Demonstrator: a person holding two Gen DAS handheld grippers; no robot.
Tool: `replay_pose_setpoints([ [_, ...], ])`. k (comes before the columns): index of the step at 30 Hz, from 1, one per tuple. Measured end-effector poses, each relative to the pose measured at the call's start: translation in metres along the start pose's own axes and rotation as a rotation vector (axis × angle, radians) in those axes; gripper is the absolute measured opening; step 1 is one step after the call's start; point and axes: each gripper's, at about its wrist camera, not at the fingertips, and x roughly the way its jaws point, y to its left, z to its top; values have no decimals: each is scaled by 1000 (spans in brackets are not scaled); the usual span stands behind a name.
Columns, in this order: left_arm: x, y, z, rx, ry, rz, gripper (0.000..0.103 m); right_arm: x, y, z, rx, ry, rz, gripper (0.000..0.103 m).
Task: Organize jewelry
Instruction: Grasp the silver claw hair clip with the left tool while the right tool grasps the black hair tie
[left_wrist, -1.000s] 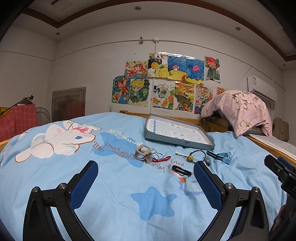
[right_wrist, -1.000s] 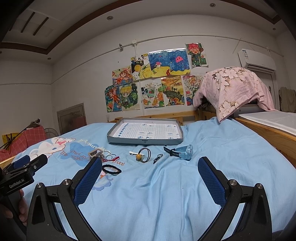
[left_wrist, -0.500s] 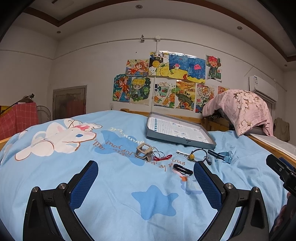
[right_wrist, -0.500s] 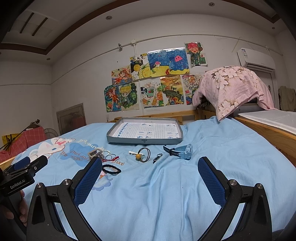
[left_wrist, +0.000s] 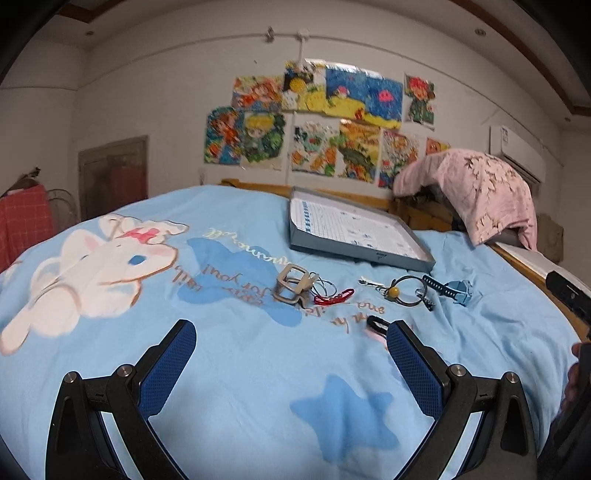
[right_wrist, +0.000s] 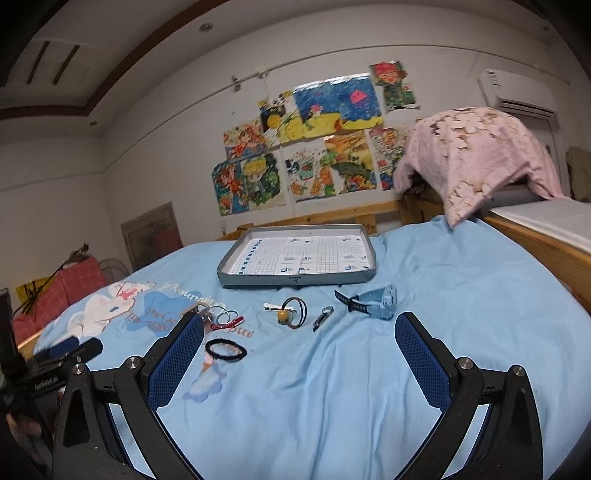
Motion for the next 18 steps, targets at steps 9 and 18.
replay_pose_setpoints([
  [9, 77, 7, 22, 97, 116, -76, 103, 73, 4, 8, -9, 173, 138, 91],
  [18, 140, 8, 22, 166, 199, -134, 92, 148, 47, -24, -120, 392, 285, 67],
])
